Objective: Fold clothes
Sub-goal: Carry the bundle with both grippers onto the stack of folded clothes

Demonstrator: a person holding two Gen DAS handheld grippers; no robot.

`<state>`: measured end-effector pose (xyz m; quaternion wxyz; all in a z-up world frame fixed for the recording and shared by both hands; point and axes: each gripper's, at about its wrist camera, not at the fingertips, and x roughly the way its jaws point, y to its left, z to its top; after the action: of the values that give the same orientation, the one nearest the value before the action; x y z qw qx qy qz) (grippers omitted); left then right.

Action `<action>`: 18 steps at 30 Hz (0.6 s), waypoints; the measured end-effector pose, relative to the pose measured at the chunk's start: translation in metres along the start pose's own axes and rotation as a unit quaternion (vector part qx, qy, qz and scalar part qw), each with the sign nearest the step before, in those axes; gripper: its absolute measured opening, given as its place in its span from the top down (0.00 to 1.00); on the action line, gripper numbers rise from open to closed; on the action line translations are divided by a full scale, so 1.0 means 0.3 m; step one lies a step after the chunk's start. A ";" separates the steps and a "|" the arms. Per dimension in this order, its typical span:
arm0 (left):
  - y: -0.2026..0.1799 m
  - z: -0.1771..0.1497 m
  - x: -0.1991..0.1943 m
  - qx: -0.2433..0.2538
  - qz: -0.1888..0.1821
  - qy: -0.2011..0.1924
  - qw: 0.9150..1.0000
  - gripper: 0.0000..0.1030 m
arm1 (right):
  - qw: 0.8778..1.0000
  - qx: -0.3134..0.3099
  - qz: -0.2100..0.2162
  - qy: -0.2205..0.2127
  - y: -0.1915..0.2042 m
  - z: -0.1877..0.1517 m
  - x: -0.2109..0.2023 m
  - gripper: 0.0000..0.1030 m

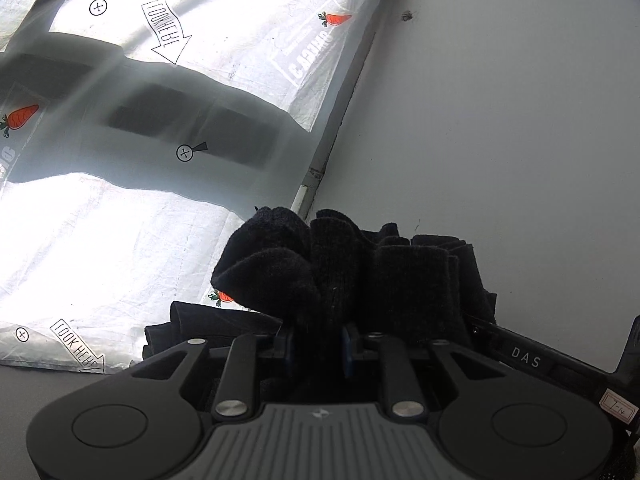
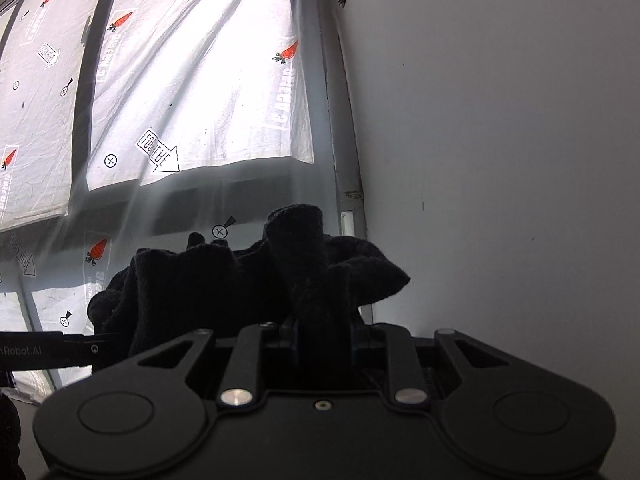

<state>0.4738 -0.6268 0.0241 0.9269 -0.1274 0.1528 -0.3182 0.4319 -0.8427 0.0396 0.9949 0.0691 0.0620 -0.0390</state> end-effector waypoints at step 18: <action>0.251 -0.034 0.307 -0.021 0.097 0.034 0.994 0.69 | 0.997 -0.034 -0.062 0.039 -0.112 -0.143 0.311 0.30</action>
<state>0.5808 -0.6285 -0.0289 0.9447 -0.1207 0.2028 -0.2275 0.5162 -0.8761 -0.0191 0.9892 0.0329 0.1066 -0.0954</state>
